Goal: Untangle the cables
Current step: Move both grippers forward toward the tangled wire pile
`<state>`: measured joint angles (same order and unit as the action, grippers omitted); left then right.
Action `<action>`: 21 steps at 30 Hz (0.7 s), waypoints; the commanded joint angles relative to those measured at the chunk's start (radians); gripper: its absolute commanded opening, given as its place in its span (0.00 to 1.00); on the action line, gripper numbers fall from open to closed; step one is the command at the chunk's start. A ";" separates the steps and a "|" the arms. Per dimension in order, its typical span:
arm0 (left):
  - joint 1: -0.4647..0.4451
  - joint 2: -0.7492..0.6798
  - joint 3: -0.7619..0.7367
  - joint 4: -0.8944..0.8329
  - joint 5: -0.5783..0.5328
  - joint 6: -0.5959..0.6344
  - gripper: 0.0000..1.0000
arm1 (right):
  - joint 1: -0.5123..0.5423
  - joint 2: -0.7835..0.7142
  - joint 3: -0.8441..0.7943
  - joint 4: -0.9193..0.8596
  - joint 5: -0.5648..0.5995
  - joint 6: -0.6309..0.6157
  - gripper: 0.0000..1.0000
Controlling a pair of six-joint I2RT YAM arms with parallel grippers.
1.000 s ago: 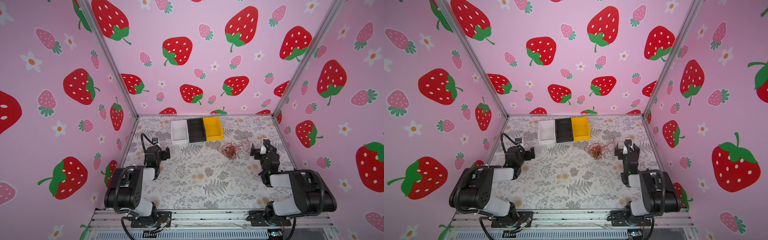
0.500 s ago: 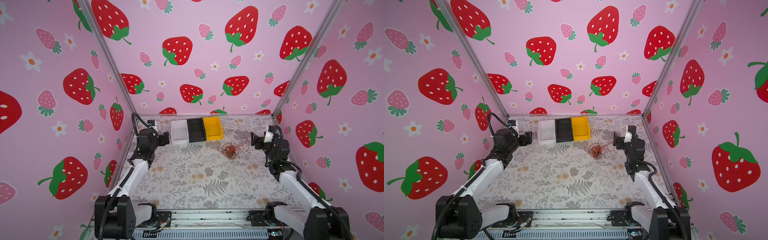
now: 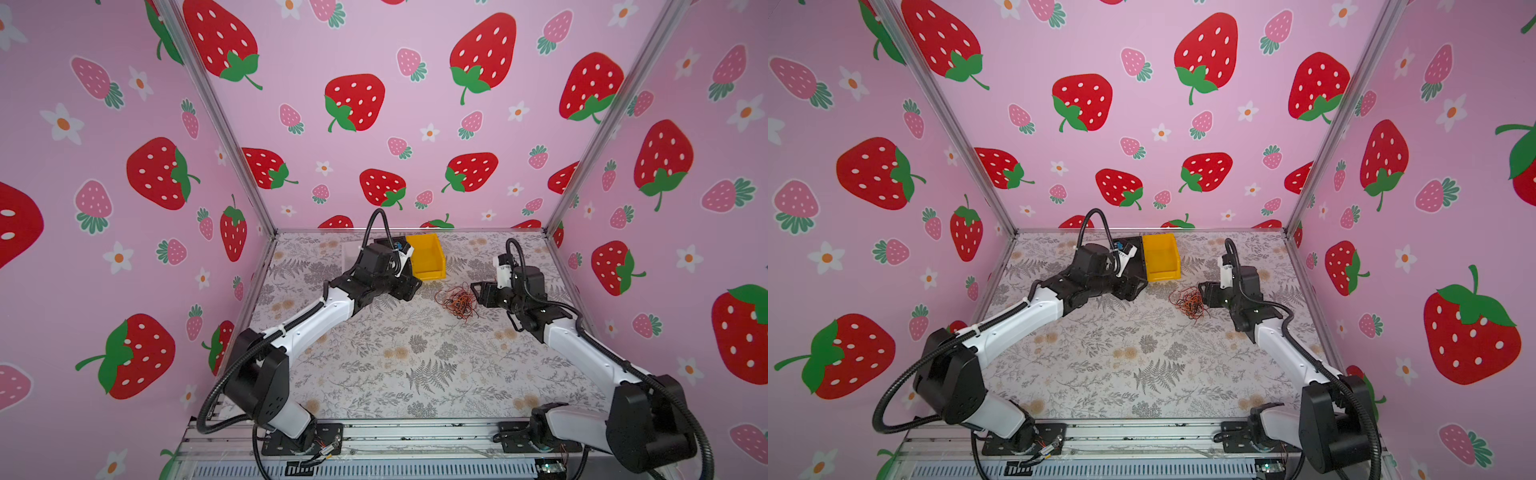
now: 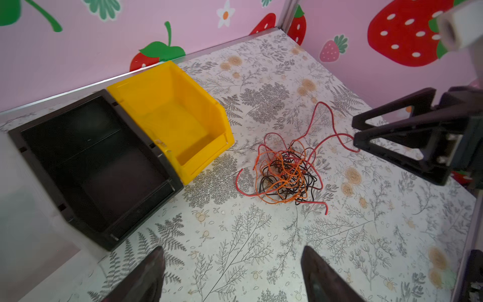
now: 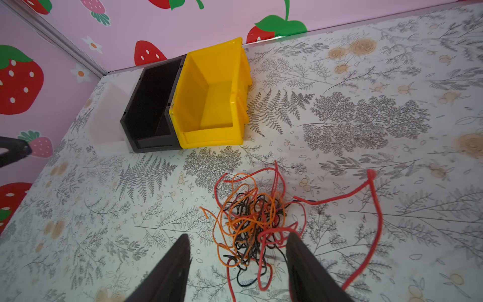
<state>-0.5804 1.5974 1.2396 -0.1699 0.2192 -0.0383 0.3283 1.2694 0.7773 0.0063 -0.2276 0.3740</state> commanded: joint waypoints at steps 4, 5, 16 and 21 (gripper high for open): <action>-0.075 0.110 0.149 -0.060 0.022 0.090 0.81 | 0.006 0.068 0.103 -0.192 0.115 -0.047 0.52; -0.083 0.127 0.164 -0.062 0.025 0.103 0.81 | 0.006 0.066 0.105 -0.203 0.129 -0.049 0.52; -0.122 0.307 0.317 -0.054 0.029 0.095 0.77 | 0.008 0.056 0.101 -0.284 0.134 -0.076 0.43; -0.140 0.353 0.331 -0.054 0.032 0.096 0.77 | 0.008 0.068 0.103 -0.291 0.176 -0.087 0.33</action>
<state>-0.7044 1.9331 1.5242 -0.2077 0.2291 0.0490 0.3321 1.3357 0.8597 -0.2535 -0.0849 0.3031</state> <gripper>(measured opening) 0.766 0.344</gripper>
